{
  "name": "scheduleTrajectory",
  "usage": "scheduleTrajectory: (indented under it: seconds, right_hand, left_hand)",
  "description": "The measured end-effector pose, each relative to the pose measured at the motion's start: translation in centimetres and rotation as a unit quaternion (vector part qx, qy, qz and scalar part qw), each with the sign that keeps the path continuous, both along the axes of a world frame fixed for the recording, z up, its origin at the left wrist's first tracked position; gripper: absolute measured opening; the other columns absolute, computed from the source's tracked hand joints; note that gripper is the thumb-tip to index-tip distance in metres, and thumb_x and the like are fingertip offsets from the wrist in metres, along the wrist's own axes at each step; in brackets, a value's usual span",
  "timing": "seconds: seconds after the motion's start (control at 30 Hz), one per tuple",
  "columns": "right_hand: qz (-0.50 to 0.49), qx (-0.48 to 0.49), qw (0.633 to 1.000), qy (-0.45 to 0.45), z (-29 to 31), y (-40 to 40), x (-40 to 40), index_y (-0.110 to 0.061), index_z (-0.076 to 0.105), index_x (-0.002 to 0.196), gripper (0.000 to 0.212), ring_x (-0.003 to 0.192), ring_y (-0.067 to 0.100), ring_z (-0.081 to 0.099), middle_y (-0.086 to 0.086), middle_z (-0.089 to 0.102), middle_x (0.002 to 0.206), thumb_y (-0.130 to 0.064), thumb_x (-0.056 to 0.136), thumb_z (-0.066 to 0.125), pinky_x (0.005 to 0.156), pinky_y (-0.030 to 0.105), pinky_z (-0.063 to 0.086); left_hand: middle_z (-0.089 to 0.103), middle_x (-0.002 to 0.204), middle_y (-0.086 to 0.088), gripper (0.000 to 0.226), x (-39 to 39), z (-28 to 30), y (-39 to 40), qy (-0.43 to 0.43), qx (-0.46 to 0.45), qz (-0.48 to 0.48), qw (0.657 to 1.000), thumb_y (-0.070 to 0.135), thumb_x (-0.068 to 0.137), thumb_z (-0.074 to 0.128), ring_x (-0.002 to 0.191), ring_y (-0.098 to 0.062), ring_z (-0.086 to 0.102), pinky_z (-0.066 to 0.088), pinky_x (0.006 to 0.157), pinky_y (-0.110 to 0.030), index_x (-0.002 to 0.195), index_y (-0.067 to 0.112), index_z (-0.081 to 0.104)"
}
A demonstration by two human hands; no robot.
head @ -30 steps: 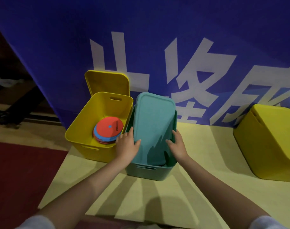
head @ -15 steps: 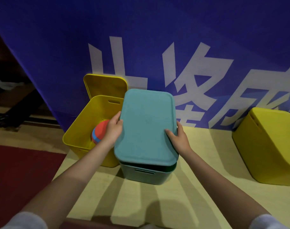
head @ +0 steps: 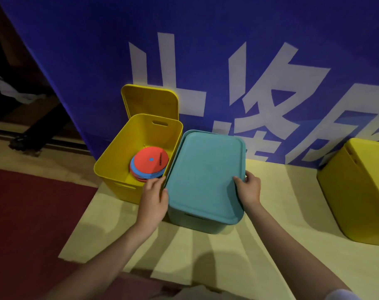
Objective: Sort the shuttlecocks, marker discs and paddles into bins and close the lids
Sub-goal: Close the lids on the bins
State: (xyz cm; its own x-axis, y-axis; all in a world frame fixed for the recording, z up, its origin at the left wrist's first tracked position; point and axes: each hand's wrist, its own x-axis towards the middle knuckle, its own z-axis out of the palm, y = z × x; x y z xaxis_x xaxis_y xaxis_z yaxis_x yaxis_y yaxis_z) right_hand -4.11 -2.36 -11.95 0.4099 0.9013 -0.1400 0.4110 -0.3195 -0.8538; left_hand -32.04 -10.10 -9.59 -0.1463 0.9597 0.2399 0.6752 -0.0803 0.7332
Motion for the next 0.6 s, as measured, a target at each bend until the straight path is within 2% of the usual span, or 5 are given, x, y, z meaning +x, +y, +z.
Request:
scheduleTrajectory:
  seconds: [0.07,0.2,0.37,0.5,0.6]
  right_hand:
    - [0.005,0.005,1.0,0.001,0.6,0.3,-0.4,-0.016,0.06,0.122,0.051,0.091,0.028,0.062,0.012,0.062,0.102,-0.04,0.078,0.056,0.081,0.042,0.055]
    - [0.012,0.012,1.0,0.0,1.0,0.4,0.2,-0.017,0.06,0.123,0.044,0.088,0.025,0.061,0.013,0.061,0.103,-0.036,0.083,0.055,0.076,0.036,0.051]
    - [0.063,0.019,0.997,-0.041,1.7,1.9,1.7,-0.025,0.062,0.116,0.051,0.083,0.021,0.06,0.008,0.061,0.097,-0.051,0.075,0.047,0.074,0.038,0.053]
    - [0.086,0.009,0.994,-0.06,1.2,2.5,2.0,-0.022,0.064,0.111,0.048,0.087,0.02,0.061,0.004,0.063,0.099,-0.05,0.077,0.045,0.08,0.044,0.055]
    - [0.09,0.011,0.994,-0.066,0.6,2.3,2.3,-0.027,0.062,0.112,0.046,0.09,0.018,0.061,0.0,0.063,0.1,-0.052,0.079,0.044,0.082,0.046,0.055]
  left_hand:
    - [0.048,0.13,-0.012,0.043,0.7,-0.2,-0.8,-0.02,-0.042,-0.002,0.999,0.011,0.095,0.05,0.121,-0.026,0.047,0.033,0.101,-0.025,0.137,0.004,0.046]
    - [0.049,0.14,-0.005,0.049,2.5,-0.3,-1.6,-0.087,-0.107,0.011,0.99,0.023,0.097,0.046,0.127,-0.02,0.046,0.04,0.105,-0.036,0.145,0.015,0.037]
    - [0.048,0.128,-0.001,0.045,3.3,0.3,-0.9,-0.052,-0.115,0.002,0.992,0.024,0.098,0.044,0.117,-0.017,0.048,0.04,0.092,-0.026,0.142,0.021,0.039]
    - [0.052,0.13,-0.007,0.043,4.4,-0.1,-0.2,-0.048,-0.098,0.018,0.994,0.015,0.097,0.04,0.116,-0.023,0.05,0.044,0.094,-0.033,0.141,0.014,0.04]
    - [0.054,0.133,-0.005,0.045,4.7,-0.2,-0.7,-0.046,-0.08,0.024,0.995,0.013,0.097,0.041,0.118,-0.023,0.051,0.045,0.096,-0.034,0.142,0.013,0.038]
